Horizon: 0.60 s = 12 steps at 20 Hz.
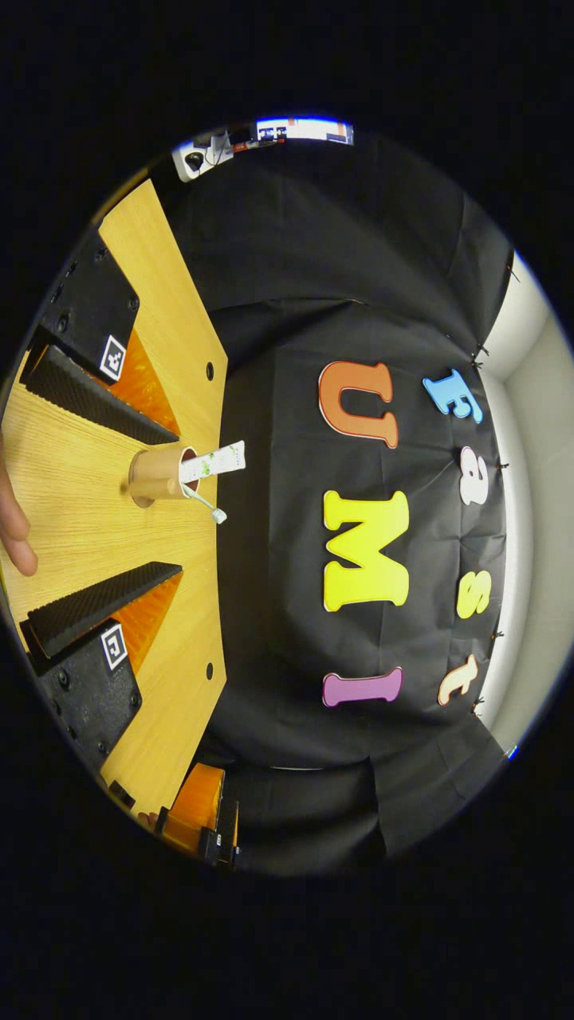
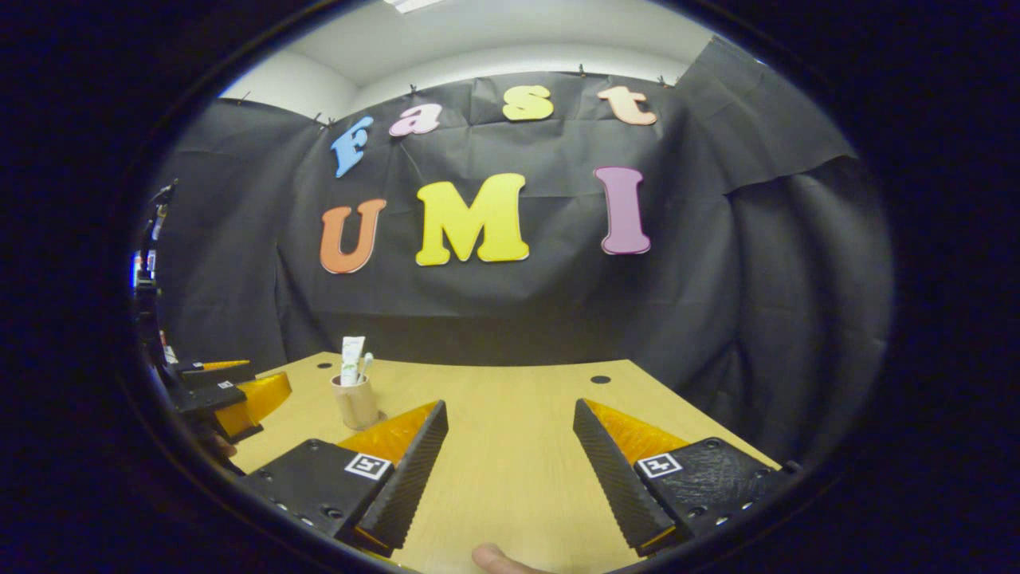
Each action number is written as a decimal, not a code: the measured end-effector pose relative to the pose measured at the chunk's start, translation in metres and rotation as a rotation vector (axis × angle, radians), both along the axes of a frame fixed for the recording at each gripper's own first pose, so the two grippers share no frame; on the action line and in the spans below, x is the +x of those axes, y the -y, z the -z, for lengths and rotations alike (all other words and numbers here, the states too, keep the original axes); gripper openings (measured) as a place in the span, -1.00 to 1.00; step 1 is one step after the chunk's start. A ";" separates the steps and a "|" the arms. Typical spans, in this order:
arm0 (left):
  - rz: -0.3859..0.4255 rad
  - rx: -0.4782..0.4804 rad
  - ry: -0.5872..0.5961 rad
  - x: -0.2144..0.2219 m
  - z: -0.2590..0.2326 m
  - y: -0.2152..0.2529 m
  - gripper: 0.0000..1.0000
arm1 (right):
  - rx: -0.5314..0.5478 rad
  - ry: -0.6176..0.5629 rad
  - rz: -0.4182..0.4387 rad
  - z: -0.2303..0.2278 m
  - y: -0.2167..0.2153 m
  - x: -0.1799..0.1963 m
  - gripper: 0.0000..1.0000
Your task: Put the toothbrush and toothpaste on the desktop into the cup, then pick up the cup and place it on the coaster on the desktop.
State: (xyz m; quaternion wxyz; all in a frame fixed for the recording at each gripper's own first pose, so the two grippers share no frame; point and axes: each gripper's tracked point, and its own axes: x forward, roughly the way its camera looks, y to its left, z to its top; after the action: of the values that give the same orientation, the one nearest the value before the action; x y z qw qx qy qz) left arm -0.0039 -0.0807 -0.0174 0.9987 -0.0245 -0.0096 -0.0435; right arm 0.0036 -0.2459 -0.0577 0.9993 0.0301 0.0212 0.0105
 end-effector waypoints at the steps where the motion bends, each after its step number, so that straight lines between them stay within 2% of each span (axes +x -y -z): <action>1: 0.008 0.010 0.008 -0.004 -0.002 0.004 0.89 | -0.013 0.001 0.008 0.002 0.003 -0.004 0.92; 3: 0.009 0.033 0.024 -0.008 -0.008 0.006 0.89 | -0.041 0.008 0.014 0.004 0.005 -0.006 0.86; 4: 0.006 0.046 0.029 -0.007 -0.010 0.006 0.89 | -0.036 0.006 0.017 0.005 0.006 -0.005 0.92; 6: -0.003 0.057 0.024 -0.005 -0.009 0.003 0.88 | 0.004 -0.008 0.006 0.006 0.004 -0.007 0.89; 12: -0.002 0.033 0.008 -0.001 -0.005 0.000 0.89 | 0.021 -0.003 0.024 0.007 0.010 0.004 0.92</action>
State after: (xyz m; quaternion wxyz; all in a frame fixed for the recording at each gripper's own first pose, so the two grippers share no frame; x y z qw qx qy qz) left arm -0.0053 -0.0807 -0.0129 0.9990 -0.0080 -0.0129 -0.0428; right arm 0.0073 -0.2561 -0.0645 0.9989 0.0408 0.0224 -0.0015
